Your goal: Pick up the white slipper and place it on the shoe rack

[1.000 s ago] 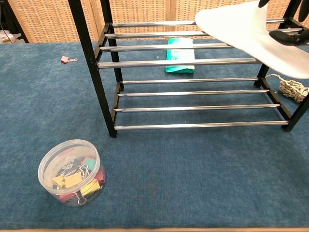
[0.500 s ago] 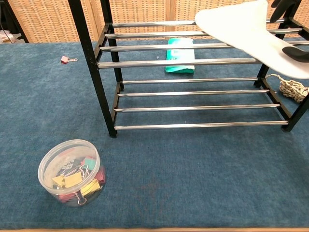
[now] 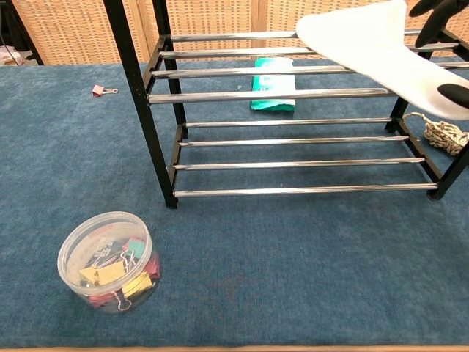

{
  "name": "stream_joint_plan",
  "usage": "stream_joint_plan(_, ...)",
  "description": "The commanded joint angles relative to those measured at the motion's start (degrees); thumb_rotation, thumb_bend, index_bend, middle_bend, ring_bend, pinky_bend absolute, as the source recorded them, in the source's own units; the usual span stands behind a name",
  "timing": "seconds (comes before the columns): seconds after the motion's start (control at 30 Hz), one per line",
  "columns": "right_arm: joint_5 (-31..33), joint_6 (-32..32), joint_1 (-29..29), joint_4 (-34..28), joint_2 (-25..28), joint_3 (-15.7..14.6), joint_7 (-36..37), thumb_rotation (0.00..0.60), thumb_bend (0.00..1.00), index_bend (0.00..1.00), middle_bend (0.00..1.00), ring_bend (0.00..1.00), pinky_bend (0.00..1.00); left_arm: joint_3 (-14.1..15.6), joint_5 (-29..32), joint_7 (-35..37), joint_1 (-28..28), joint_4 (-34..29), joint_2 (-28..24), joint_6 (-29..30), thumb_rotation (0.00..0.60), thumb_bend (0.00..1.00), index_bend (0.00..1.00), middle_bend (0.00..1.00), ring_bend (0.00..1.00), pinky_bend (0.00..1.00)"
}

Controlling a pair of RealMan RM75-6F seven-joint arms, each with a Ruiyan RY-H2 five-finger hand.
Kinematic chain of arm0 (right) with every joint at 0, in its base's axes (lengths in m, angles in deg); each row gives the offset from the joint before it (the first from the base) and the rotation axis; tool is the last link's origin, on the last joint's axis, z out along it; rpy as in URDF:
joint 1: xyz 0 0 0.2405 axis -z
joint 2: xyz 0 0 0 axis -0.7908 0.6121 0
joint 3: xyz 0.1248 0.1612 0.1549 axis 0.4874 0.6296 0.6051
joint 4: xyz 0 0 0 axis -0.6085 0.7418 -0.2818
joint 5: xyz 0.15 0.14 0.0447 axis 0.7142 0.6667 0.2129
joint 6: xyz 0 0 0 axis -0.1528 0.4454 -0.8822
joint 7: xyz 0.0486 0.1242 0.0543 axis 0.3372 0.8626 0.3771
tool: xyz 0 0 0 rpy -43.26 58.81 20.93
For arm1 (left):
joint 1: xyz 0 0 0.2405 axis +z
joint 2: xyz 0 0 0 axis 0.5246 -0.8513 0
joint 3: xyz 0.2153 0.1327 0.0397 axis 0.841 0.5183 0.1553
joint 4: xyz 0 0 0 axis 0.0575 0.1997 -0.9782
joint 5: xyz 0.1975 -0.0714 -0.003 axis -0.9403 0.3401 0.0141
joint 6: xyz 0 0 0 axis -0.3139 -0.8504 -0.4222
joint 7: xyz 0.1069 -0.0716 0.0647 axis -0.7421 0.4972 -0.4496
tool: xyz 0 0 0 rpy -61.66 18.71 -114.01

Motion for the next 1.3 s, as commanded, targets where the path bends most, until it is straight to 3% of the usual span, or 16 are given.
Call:
stream_joint_plan(0.03,-4.59,2.95,-0.61,4.42,0.09,-1.52,3.13,0.6,0.35,0.37,0.24,0.2,0.45,0.0,0.02,-0.1,-0.02,-0.03,0.05,-0.04,0.6,0.0,0.0,0.0,0.0,0.0)
stream_joint_plan(0.17,-7.99,4.89,-1.15,8.35,0.08,-2.69,4.95,0.6,0.35,0.36,0.22,0.17,0.34,0.02,0.03,-0.2,-0.05,-0.05,0.07,-0.11,0.6,0.0,0.0,0.0,0.0,0.0)
stream_joint_plan(0.23,-12.5,9.1,-1.25,13.44,-0.05,-4.16,6.6,0.6,0.35,0.34,0.21,0.16,0.31,0.02,0.03,-0.13,-0.05,-0.09,0.06,-0.1,0.6,0.0,0.0,0.0,0.0,0.0)
stream_joint_plan(0.4,-16.81,16.92,-0.19,22.53,-1.23,-5.35,6.92,0.6,0.28,0.32,0.2,0.16,0.29,0.07,-0.1,0.0,-0.05,-0.09,0.0,-0.12,0.6,0.0,0.0,0.0,0.0,0.0)
stream_joint_plan(0.7,-17.07,24.12,3.09,33.06,-0.89,-7.08,7.78,0.6,0.24,0.32,0.2,0.16,0.3,0.2,-0.3,0.0,0.04,-0.19,-0.04,-0.03,0.6,0.0,0.0,0.0,0.0,0.0)
stream_joint_plan(0.93,-12.45,28.57,8.05,46.65,-2.96,-7.2,11.13,0.6,0.22,0.28,0.21,0.17,0.33,0.73,-1.22,-1.29,0.37,-0.75,0.17,0.21,0.6,0.0,0.0,0.0,0.0,0.0)
stream_joint_plan(1.1,-5.62,29.73,13.18,57.31,-5.52,-5.71,18.8,0.6,0.22,0.3,0.22,0.19,0.33,1.16,-2.19,-2.33,0.77,-1.05,0.49,0.73,0.6,0.0,0.0,0.0,0.0,0.0)
stream_joint_plan(1.2,-0.5,28.23,16.94,58.33,-5.7,-3.84,23.44,0.6,0.21,0.3,0.21,0.19,0.33,1.16,-2.31,-2.77,0.95,-1.16,0.64,1.13,0.6,0.0,0.0,0.0,0.0,0.0)
stream_joint_plan(1.3,3.73,24.96,20.04,55.51,-5.07,-2.46,24.18,0.6,0.21,0.18,0.15,0.15,0.29,1.18,-2.42,-3.39,1.12,-1.25,0.86,1.46,0.6,0.0,0.0,0.0,0.0,0.0)
